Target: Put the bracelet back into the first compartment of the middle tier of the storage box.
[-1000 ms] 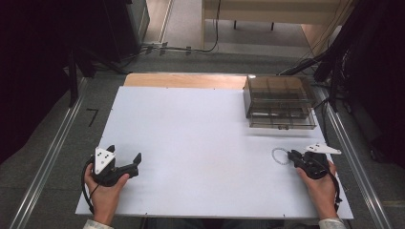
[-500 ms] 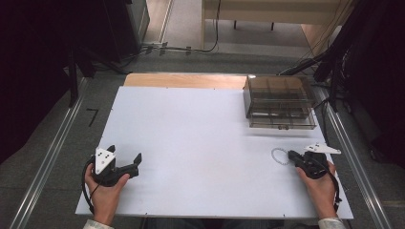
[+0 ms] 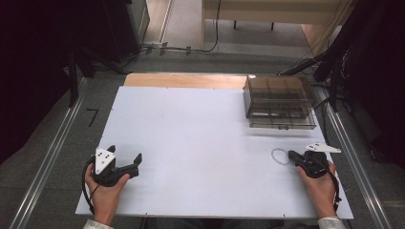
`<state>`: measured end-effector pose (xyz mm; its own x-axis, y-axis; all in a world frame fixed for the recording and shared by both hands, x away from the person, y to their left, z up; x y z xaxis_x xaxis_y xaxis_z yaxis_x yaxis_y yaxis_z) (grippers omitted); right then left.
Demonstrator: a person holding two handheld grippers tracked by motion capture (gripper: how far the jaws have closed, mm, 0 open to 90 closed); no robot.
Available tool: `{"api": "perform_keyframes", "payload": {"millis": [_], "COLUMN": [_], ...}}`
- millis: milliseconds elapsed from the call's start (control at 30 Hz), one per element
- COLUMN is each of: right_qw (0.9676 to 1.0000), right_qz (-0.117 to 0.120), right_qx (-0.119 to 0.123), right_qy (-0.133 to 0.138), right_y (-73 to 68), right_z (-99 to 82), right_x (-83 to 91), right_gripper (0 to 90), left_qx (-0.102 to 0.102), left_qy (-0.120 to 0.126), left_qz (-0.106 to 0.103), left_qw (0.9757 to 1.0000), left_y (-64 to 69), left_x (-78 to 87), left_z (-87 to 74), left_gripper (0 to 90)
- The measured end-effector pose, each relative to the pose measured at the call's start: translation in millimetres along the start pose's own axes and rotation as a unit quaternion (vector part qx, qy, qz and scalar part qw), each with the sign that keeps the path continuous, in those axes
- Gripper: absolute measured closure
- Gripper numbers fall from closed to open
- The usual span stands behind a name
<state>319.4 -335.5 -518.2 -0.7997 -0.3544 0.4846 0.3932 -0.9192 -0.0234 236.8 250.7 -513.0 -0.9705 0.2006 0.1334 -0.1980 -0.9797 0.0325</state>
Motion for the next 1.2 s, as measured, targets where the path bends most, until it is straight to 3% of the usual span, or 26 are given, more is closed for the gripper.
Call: {"api": "perform_keyframes", "payload": {"millis": [233, 867, 1200], "right_qw": [0.9999, 0.9976, 0.9963], "right_qz": [0.005, 0.025, 0.03], "right_qx": [-0.008, -0.015, -0.009], "right_qy": [0.004, 0.063, 0.08], "right_y": [0.1, -6.4, -10.9], "right_z": [2.4, 17.5, 24.5], "right_x": [6.1, 28.4, 35.2], "right_gripper": [85.5, 85.5, 85.4], "left_qx": [0.001, 0.003, 0.004], "left_qy": [0.0, -0.001, 0.0], "left_qz": [0.0, -0.002, -0.001], "left_qw": [1.0, 1.0, 1.0], "left_y": [0.1, 0.2, 0.2], "left_x": [0.7, 0.4, 0.4], "left_z": [0.2, -0.3, -0.3], "left_gripper": [1.8, 1.8, 1.8]}}
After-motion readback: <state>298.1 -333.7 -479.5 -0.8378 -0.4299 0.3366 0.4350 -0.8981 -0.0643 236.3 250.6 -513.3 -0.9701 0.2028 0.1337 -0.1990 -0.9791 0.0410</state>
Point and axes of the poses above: each handheld gripper's, and its own axes: x roughly backward along the jaws, z roughly out of its top, y roughly to its right, the point moved 2 cm from there along -x, roughly forward along the jaws, and after that the axes turned 15 degrees about y, right-handed, at the moved point
